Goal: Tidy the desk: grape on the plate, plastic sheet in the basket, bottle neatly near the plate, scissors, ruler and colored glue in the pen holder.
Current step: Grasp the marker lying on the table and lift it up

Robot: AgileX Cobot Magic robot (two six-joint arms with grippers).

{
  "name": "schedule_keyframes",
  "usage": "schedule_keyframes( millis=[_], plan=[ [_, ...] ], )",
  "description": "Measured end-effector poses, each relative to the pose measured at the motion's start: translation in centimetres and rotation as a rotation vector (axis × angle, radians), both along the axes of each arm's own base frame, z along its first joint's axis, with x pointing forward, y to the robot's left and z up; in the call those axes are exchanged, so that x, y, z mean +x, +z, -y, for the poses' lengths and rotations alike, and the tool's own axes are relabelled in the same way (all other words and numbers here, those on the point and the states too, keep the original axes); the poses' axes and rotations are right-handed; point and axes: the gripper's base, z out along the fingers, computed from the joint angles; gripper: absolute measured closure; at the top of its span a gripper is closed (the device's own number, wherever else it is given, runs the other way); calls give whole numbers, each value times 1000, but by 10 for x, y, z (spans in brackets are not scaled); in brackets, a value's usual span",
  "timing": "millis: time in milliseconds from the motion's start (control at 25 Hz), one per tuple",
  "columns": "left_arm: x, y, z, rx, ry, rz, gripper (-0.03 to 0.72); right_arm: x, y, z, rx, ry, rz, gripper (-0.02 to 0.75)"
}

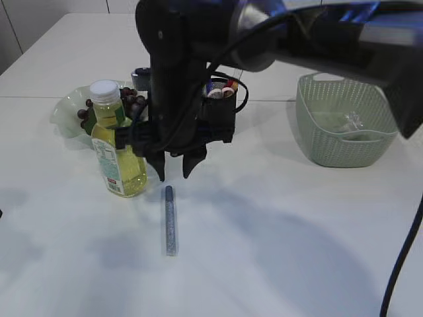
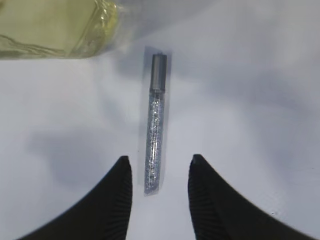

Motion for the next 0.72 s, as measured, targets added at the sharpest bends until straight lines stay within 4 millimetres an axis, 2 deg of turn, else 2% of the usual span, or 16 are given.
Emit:
schedule_keyframes(
  millis=[440,720],
  plan=[
    [1,0,0,-2,1,12,380,5,-44,-8,-30,-104,-85,424],
    [1,0,0,-3,2,14,380,7,-55,-14,14,-131,-100,424]
  ],
)
